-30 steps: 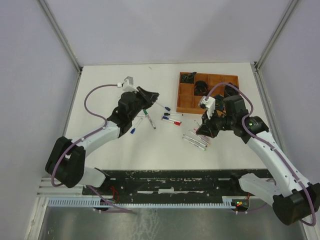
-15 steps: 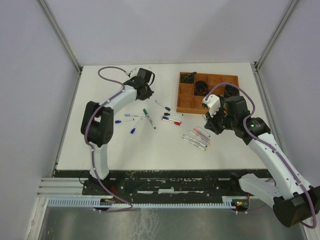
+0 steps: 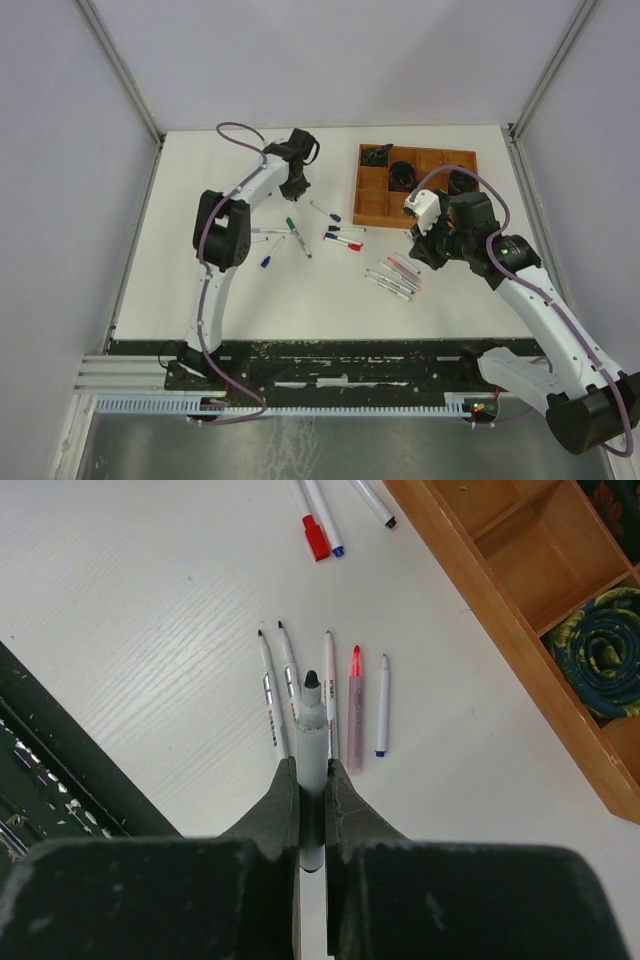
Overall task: Open the pen caps
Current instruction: Place the pen cap at the center of the board.
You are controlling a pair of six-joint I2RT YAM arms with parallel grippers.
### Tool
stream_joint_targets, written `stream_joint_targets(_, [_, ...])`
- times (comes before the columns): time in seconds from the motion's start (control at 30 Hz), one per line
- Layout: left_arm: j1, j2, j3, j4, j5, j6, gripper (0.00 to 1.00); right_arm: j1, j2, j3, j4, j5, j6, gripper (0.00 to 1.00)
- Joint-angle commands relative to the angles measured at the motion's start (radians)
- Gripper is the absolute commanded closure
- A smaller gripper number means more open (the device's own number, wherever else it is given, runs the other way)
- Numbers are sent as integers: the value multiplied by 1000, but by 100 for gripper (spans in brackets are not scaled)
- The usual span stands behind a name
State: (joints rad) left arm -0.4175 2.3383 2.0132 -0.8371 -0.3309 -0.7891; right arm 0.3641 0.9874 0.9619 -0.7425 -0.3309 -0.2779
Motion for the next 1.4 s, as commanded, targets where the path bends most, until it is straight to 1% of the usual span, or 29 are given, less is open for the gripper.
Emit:
stream_joint_targets(0.0, [36,31,67,-58,5,29,93,-4,-25,6,9,-8,-9,98])
stream_joint_targets(0.2, [78,65,65,-60,58,21,88,-4,-28,6,9,-18,-9,98])
stream_joint_targets(0.27, [84,74,65,-60,69,19,83,-4,-27,6,8,-20,-9,98])
stream_joint_targets(0.43, [86,75,64,-56,88,24,75,-4,-29,6,7,-20,-8,98])
stream_joint_targets(0.53, [86,69,63,-56,92,25,65,-3,-29,6,6,-19,-9,98])
stream_joint_targets(0.57, [86,66,63,-56,92,26,63,-4,-29,6,6,-19,-9,98])
stream_joint_targets(0.7, [85,57,64,-57,91,28,61,-4,-29,6,6,-20,-8,98])
stream_joint_targets(0.93, [86,22,75,-57,96,47,60,-4,-26,6,7,-16,-11,99])
stream_joint_targets(1.03, [86,-22,97,-57,112,63,59,-5,-19,5,9,2,-15,98])
stream_joint_targets(1.1, [86,-81,119,-56,124,75,58,-6,-12,3,12,35,-24,98])
stream_joint_targets(1.23, [85,-205,104,-23,175,124,55,-7,26,-6,23,162,-62,99])
stream_joint_targets(1.3, [82,-298,26,51,217,155,55,-17,61,-16,30,225,-76,98])
stream_joint_targets(1.37, [77,-429,-133,166,263,188,54,-33,118,-6,20,275,-71,98])
